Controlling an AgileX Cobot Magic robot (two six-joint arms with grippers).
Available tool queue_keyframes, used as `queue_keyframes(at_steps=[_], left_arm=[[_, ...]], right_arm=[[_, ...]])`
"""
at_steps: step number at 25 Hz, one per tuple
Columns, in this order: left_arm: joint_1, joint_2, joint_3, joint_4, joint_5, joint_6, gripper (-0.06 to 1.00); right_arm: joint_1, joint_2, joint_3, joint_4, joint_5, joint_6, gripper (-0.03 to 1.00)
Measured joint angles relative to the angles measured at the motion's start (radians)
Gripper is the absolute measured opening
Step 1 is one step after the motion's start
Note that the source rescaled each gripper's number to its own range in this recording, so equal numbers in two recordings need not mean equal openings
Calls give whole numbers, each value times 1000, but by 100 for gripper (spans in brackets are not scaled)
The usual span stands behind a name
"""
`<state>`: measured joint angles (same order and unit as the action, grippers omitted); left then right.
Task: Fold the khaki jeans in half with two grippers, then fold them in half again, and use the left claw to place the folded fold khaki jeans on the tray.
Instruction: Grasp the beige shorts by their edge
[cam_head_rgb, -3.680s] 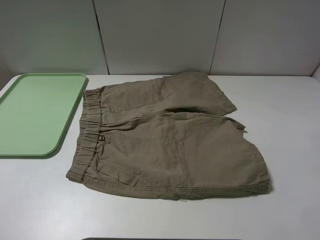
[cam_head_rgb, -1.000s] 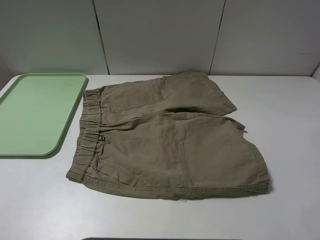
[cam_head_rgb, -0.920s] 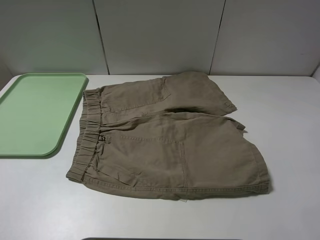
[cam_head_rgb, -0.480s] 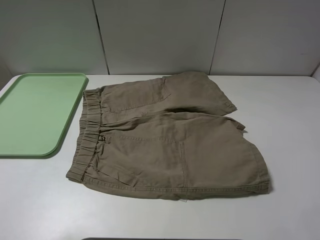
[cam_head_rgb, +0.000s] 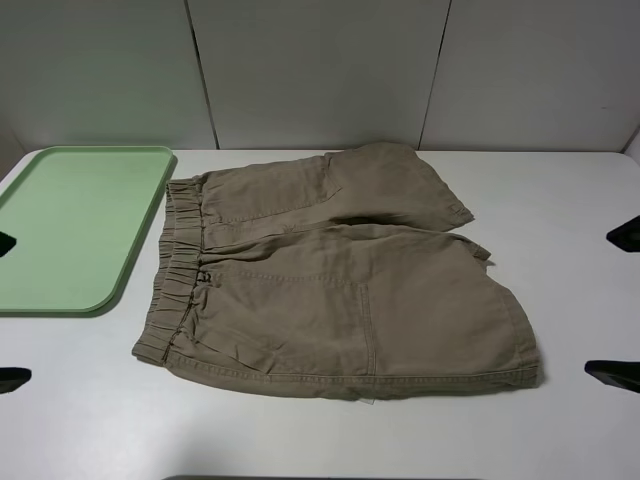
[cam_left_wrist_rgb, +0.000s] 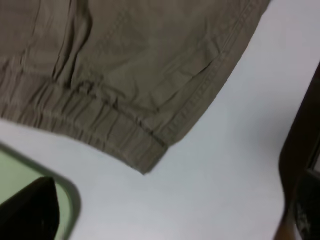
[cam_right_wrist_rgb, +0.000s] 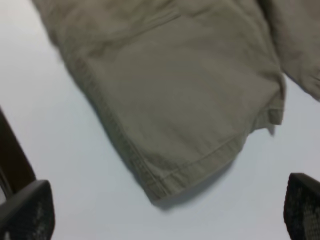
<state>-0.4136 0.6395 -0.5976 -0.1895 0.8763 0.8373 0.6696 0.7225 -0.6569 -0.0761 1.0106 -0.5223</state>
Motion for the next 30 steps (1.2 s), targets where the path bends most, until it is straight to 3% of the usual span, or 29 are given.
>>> queue_keyframes(at_steps=[7,13,19,30], left_arm=[[-117,204,0,139,-83,37,99],[-144,388,0,224,-183,29,99],[-144,562,0,239,-248,21,98],[-144,732,-1,245,-316,20,98]], right_arm=[[106,135,11,-127,-16,-4,100],[134,193,141,-227,-179,-4,100],[137,193,296,-340,-354,-5,100],[137,194,410,-418,-523,25,100]])
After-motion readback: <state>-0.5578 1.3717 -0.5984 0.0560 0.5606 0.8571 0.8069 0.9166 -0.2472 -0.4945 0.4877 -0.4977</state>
